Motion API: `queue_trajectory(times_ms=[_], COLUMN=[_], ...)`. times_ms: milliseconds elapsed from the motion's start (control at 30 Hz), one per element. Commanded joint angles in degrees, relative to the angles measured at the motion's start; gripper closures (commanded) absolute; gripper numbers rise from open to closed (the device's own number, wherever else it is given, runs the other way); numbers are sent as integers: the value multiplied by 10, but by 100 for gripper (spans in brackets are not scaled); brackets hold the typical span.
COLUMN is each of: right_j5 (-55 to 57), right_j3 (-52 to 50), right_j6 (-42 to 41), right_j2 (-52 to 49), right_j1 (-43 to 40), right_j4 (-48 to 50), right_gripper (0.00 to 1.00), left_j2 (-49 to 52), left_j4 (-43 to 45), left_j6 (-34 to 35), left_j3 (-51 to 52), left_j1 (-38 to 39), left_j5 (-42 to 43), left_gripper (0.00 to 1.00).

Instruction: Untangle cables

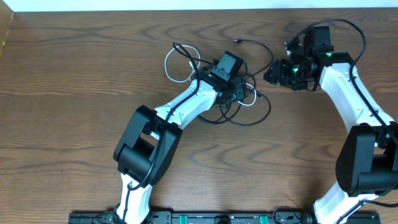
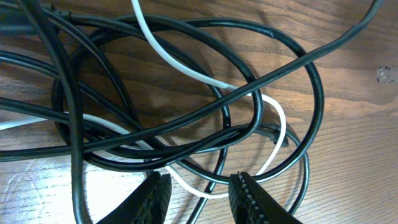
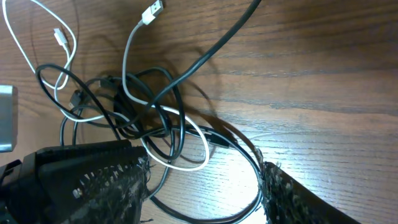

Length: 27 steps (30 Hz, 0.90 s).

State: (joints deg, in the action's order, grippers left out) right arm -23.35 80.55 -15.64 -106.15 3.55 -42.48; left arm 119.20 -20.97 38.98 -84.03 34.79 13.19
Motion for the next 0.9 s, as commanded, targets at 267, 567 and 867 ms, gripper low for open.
queue_trajectory(times_ms=[267,567,867], right_j5=[8,14,14], right_j3=[1,1,1], right_j6=[11,12,12], right_j2=[-2,-2,-2], right_j1=[2,2,2], right_j4=[-2,-2,-4], right_gripper=[42,41,41], left_j2=[24,33,61], left_j4=[-3,-18,-17], left_j6=[-1,-1,2], left_j3=[-5,-5,-5], left_j1=[1,1,1], left_j5=[-8,-8,-8], left_gripper=[67,67,72])
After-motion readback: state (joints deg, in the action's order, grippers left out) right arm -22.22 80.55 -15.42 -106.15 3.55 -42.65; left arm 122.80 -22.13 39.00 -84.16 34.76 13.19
